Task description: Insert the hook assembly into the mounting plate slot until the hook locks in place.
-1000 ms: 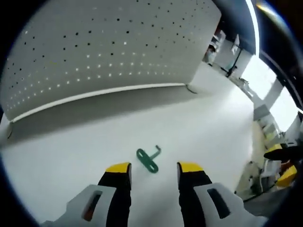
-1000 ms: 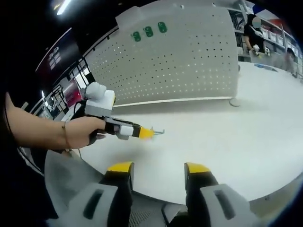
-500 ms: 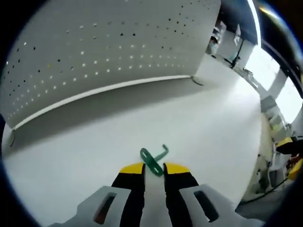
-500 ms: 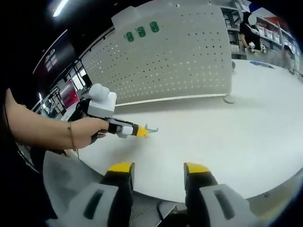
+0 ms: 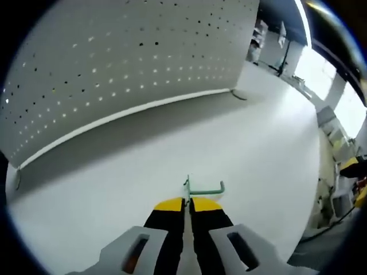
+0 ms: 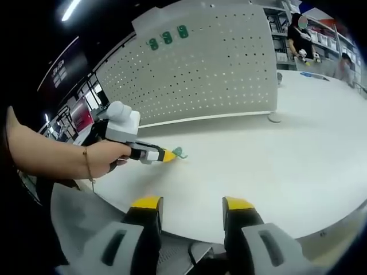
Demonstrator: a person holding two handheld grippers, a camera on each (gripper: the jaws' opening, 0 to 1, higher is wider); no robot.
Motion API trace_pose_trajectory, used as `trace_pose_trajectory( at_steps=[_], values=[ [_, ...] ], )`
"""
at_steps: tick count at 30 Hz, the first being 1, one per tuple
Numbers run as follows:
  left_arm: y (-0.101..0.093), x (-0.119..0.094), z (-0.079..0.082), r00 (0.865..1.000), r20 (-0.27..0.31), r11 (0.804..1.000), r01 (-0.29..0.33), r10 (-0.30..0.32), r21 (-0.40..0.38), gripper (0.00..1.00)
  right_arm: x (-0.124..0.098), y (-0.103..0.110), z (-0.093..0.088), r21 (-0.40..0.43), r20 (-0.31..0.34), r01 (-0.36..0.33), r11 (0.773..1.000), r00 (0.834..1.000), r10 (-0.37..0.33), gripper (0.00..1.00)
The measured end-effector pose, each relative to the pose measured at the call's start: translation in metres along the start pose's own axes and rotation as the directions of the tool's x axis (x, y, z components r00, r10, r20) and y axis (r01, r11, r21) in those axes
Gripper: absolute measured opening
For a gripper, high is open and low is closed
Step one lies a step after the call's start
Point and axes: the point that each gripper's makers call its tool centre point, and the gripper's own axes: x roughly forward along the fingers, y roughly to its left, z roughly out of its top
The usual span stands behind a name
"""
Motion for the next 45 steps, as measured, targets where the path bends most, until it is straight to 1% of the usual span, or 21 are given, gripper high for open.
trace_pose_trajectory(
  at_steps=[1,3,9,11,12,17,20,23,26,27,28,29,30,31,33,35,36,39,42,43,45],
  values=[
    [0.0,0.0,0.001,1.0,0.003,1.0,0.003,-0.003,0.023,0.03,0.0,0.0,0.0,0.001,-0.001,0.0,1.0,1.0,0.0,0.39],
    [-0.001,0.001,0.0,1.0,-0.003,0.999,0.011,-0.011,0.038,0.03,0.0,-0.001,-0.001,0.004,-0.001,0.006,1.0,1.0,-0.006,0.39],
    [0.002,-0.002,0.0,1.0,-0.002,0.998,0.004,-0.004,0.06,0.03,0.001,-0.001,0.003,0.005,0.009,0.013,1.0,1.0,-0.013,0.39],
    [0.0,-0.003,-0.002,1.0,-0.013,0.999,0.027,-0.026,0.042,0.02,0.001,0.0,0.004,0.004,0.011,0.014,1.0,1.0,-0.014,0.39],
    [0.002,-0.003,-0.003,0.999,-0.019,0.999,0.026,-0.025,0.03,0.02,0.001,0.0,0.004,0.005,0.01,0.014,1.0,1.0,-0.014,0.39],
    [0.009,-0.013,0.006,0.999,0.004,0.999,0.032,-0.032,0.004,0.02,0.003,0.0,0.012,0.03,0.027,0.014,0.999,1.0,-0.015,0.39],
    [0.008,-0.019,0.01,0.998,0.017,0.998,0.061,-0.061,-0.004,0.02,0.005,0.003,0.019,0.016,0.04,0.011,1.0,0.999,-0.012,0.39],
    [0.011,-0.024,0.009,0.997,0.013,0.997,0.073,-0.073,-0.015,0.02,0.007,0.007,0.025,0.002,0.051,0.002,1.0,0.999,-0.002,0.39],
    [0.012,-0.035,0.011,0.995,0.028,0.994,0.094,-0.092,-0.048,0.02,0.008,0.011,0.031,0.005,0.062,-0.009,1.0,0.998,0.009,0.39],
    [0.009,-0.039,0.012,0.993,0.033,0.99,0.114,-0.112,-0.081,0.02,0.009,0.012,0.032,0.007,0.067,-0.012,1.0,0.998,0.012,0.39],
    [0.007,-0.044,0.015,0.99,0.049,0.982,0.138,-0.133,-0.126,0.02,0.009,0.014,0.035,0.015,0.073,-0.019,1.0,0.997,0.018,0.39],
    [0.005,-0.049,0.018,0.988,0.062,0.977,0.152,-0.144,-0.152,0.02,0.009,0.016,0.037,0.02,0.079,-0.022,1.0,0.997,0.021,0.39],
    [0.005,-0.057,0.021,0.985,0.073,0.973,0.166,-0.156,-0.159,0.02,0.009,0.018,0.04,0.027,0.084,-0.031,0.999,0.996,0.028,0.39],
    [0.005,-0.061,0.022,0.984,0.078,0.974,0.168,-0.158,-0.151,0.02,0.008,0.019,0.042,0.032,0.088,-0.034,0.999,0.996,0.031,0.39],
    [0.004,-0.072,0.028,0.98,0.103,0.971,0.183,-0.168,-0.151,0.02,0.006,0.021,0.051,0.039,0.114,-0.032,0.999,0.993,0.028,0.39],
    [0.003,-0.083,0.035,0.972,0.141,0.959,0.211,-0.186,-0.189,0.02,0.006,0.023,0.057,0.042,0.125,-0.036,0.998,0.992,0.031,0.39],
    [0.004,-0.087,0.035,0.972,0.145,0.955,0.214,-0.187,-0.207,0.02,0.006,0.024,0.059,0.043,0.13,-0.039,0.998,0.991,0.033,0.39],
    [0.008,-0.102,0.042,0.968,0.173,0.958,0.212,-0.179,-0.191,0.01,0.006,0.031,0.066,0.046,0.141,-0.058,0.997,0.989,0.051,0.39],
    [0.011,-0.117,0.046,0.964,0.194,0.958,0.217,-0.18,-0.19,0.01,0.008,0.041,0.073,0.01,0.145,-0.067,0.998,0.987,0.065,0.39],
    [0.011,-0.121,0.047,0.962,0.205,0.957,0.22,-0.181,-0.189,0.01,0.008,0.042,0.074,0.01,0.146,-0.07,0.997,0.987,0.068,0.39],
    [0.014,-0.132,0.049,0.96,0.22,0.959,0.218,-0.176,-0.184,0.01,0.01,0.053,0.08,0.032,0.159,-0.105,0.994,0.982,0.099,0.37]
  ],
)
